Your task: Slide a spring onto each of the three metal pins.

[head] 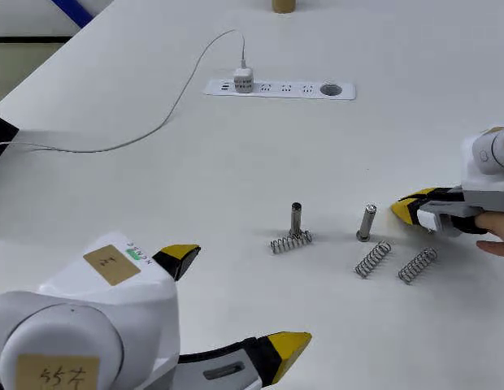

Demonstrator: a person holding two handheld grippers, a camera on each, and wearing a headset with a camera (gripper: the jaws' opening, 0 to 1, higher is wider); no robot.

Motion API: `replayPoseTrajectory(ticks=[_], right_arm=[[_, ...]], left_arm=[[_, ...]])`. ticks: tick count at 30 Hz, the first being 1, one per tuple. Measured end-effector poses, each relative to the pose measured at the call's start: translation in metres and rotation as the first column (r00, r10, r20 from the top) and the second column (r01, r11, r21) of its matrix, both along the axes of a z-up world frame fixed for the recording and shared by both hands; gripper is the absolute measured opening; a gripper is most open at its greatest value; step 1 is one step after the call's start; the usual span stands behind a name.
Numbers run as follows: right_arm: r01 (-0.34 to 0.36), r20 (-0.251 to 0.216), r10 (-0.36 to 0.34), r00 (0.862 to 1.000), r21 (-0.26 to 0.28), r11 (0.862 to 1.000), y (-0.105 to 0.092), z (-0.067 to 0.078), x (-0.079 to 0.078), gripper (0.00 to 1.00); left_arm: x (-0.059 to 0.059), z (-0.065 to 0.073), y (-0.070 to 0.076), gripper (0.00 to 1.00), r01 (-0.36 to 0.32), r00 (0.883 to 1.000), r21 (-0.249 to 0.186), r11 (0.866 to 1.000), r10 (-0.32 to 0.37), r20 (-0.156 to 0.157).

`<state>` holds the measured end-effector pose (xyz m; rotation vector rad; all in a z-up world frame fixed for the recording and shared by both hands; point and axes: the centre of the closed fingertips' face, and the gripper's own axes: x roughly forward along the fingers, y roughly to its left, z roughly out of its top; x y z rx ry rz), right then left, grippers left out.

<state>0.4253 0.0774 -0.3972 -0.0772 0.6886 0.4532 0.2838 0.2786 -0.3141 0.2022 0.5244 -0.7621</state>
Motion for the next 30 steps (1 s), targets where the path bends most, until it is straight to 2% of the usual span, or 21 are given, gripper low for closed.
replayPoseTrajectory(ticks=[13, 30], right_arm=[[0.047, 0.034, -0.049, 0.998, 0.057, 0.997, -0.006, 0.025, -0.007, 0.08], [0.072, 0.054, -0.075, 0.996, 0.068, 0.995, -0.007, 0.041, -0.027, 0.09]], left_arm=[[0.000, 0.006, -0.002, 0.82, -0.003, 1.000, -0.014, 1.000, 0.003, 0.019], [-0.003, 0.013, -0.008, 0.80, 0.010, 0.999, -0.026, 1.000, -0.009, 0.041]])
